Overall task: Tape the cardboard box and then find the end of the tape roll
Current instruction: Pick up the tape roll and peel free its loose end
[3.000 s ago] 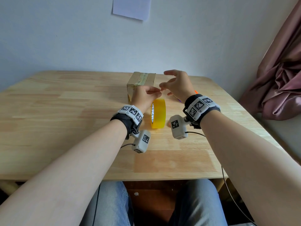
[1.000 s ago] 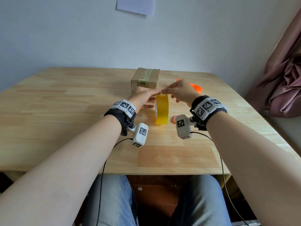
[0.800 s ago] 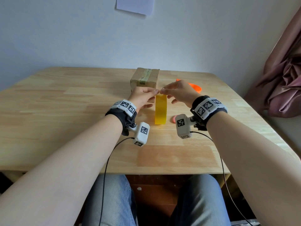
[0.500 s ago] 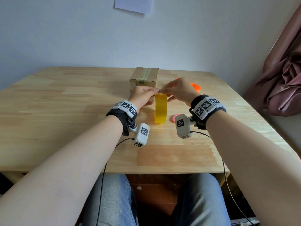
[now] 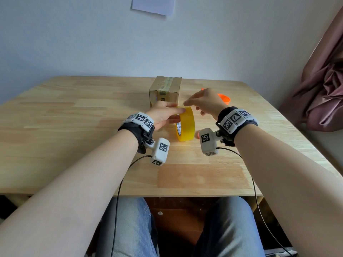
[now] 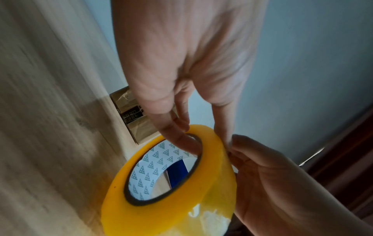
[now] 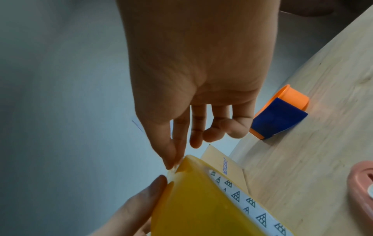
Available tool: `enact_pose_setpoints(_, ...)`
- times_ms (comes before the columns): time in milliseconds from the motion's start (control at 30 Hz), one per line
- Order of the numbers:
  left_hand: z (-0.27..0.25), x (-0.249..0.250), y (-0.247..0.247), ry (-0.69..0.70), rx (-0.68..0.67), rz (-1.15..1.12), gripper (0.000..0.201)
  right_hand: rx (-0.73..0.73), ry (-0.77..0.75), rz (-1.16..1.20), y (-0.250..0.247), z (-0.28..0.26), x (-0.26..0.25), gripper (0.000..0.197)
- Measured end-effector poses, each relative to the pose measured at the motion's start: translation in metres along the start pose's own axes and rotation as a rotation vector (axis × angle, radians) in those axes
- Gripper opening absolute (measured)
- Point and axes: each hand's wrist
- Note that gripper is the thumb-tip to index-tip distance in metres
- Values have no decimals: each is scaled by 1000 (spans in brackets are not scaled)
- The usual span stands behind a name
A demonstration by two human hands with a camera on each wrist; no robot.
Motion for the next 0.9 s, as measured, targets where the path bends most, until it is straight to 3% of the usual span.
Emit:
enact_pose_setpoints(200, 0, 1, -1, -13, -4, -18, 67, -50, 212, 118, 4, 5, 1, 27)
enact_pose_setpoints(367, 0, -1, -9, -47, -15, -51, 61, -246, 389, 101, 2, 1, -4, 35)
enact_pose_setpoints(567, -3, -1, -8, -50, -122, 24, 27, -306, 386, 185, 11, 3, -2, 41)
enact_pose_setpoints(733, -4, 8, -7, 8, -118, 68, 45, -277, 368, 243, 7, 3, -8, 38)
enact_pose_setpoints(900, 2, 25, -2, 26, -83, -47, 50, -111, 271, 264, -6, 14, -13, 37)
Point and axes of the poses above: each hand's wrist, its own z-axis towards the middle knuckle, its own y-axis out of the palm, x = y × z, and after that the axes turned 2 degrees about x, right-handed
